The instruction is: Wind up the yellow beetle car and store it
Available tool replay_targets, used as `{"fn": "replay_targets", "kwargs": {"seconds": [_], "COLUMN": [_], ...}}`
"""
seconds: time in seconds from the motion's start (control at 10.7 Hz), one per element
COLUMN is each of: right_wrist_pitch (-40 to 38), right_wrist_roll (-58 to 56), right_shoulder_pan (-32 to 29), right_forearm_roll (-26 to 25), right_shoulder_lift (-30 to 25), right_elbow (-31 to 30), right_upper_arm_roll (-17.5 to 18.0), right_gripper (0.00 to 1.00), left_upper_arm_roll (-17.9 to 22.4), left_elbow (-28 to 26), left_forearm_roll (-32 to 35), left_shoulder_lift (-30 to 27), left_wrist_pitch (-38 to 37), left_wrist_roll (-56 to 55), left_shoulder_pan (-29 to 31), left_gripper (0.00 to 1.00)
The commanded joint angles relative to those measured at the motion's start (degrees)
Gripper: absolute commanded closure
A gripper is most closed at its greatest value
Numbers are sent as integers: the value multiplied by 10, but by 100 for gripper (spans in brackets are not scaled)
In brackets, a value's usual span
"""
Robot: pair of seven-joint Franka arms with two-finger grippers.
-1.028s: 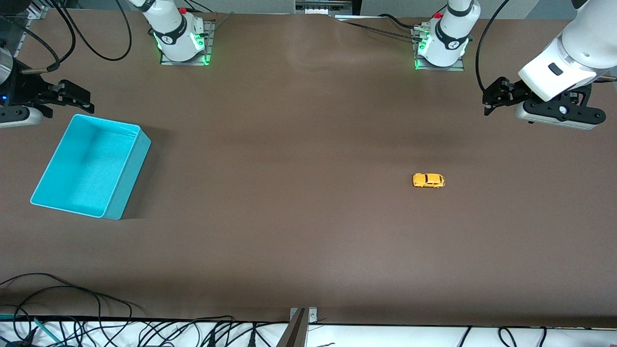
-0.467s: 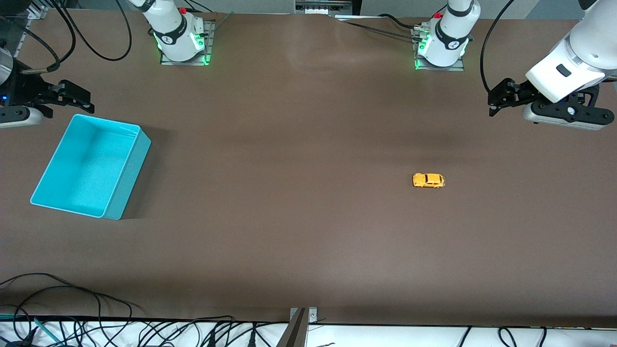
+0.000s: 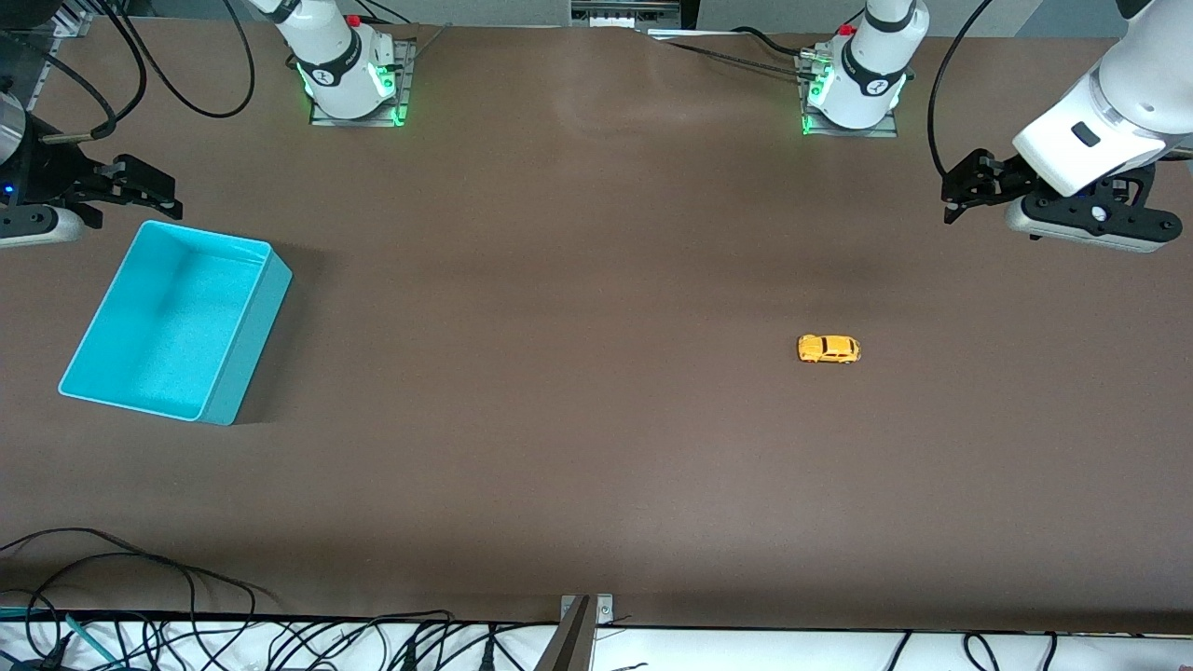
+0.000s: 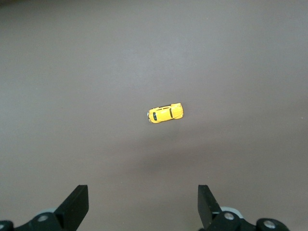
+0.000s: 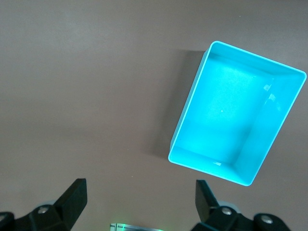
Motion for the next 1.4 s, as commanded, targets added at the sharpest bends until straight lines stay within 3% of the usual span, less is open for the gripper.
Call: {"fn": "replay_targets", "kwargs": {"seconds": [0.0,0.65,0.93,1.31], "right_wrist_pitch": [-8,-8,-8,-7], "right_wrist_roll": [-2,-2,-2,-2], "right_shoulder_pan": [0,0,0,0], "right_forearm_roll": [-9,-9,-9,-9], "right_shoulder_lift": [4,5,5,8], "right_elbow": [12,12,12,12], "right_upper_arm_roll": [3,3,3,3], "right_gripper": [0,0,0,0], "left_upper_arm_roll": [-1,0,0,0], "left_elbow": [4,-7,-44,-184], "left_forearm_roll": [-6,-7,-6,-5], "left_shoulder_lift": [0,84,117,133], "left_wrist_pitch": [-8,19,91,289], "left_wrist_roll": [47,381,498,636], "left_shoulder_pan": [2,4,3,2], "left_gripper": [0,0,0,0]}}
